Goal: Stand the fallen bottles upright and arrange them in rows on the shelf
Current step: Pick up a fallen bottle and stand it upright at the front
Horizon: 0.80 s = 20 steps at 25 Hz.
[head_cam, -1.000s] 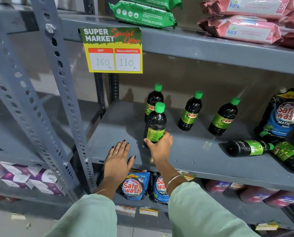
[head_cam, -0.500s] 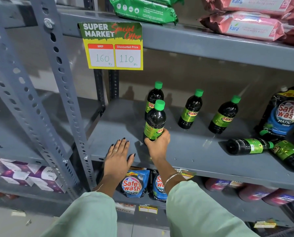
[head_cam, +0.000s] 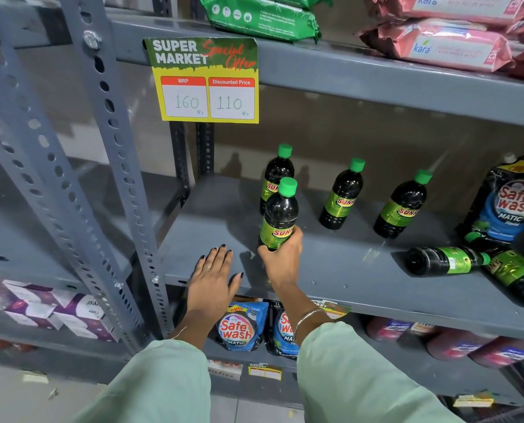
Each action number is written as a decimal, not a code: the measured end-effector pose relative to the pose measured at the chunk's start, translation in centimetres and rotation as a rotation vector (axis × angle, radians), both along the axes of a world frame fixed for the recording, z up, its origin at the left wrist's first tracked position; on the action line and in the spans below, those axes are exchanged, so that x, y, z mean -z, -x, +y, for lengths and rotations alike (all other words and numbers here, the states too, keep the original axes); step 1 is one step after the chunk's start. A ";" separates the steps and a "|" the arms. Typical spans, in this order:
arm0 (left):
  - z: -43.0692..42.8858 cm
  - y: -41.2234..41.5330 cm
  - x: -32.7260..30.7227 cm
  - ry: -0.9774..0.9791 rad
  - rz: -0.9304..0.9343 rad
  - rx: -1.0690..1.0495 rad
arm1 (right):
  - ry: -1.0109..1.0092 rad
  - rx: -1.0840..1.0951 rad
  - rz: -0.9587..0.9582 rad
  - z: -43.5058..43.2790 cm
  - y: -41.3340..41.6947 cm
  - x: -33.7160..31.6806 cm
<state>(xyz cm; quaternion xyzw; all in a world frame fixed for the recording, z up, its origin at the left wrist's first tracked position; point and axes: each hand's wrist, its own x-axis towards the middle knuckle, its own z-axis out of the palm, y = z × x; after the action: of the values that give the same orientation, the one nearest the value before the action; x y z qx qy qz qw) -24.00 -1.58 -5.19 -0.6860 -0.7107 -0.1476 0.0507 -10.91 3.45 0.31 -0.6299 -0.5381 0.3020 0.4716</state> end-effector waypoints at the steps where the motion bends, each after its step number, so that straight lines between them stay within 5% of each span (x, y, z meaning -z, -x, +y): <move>1: 0.0 0.0 0.0 0.000 -0.002 0.001 | 0.005 0.003 0.018 0.0 0.1 0.0; 20: -0.1 -0.1 -0.1 0.012 -0.016 0.003 | -0.034 0.010 -0.023 0.0 0.1 0.0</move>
<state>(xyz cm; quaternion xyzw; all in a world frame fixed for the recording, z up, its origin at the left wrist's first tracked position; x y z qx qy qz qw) -23.93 -1.68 -5.07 -0.6860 -0.7110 -0.1491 0.0406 -11.01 3.43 0.27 -0.6278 -0.5454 0.2832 0.4776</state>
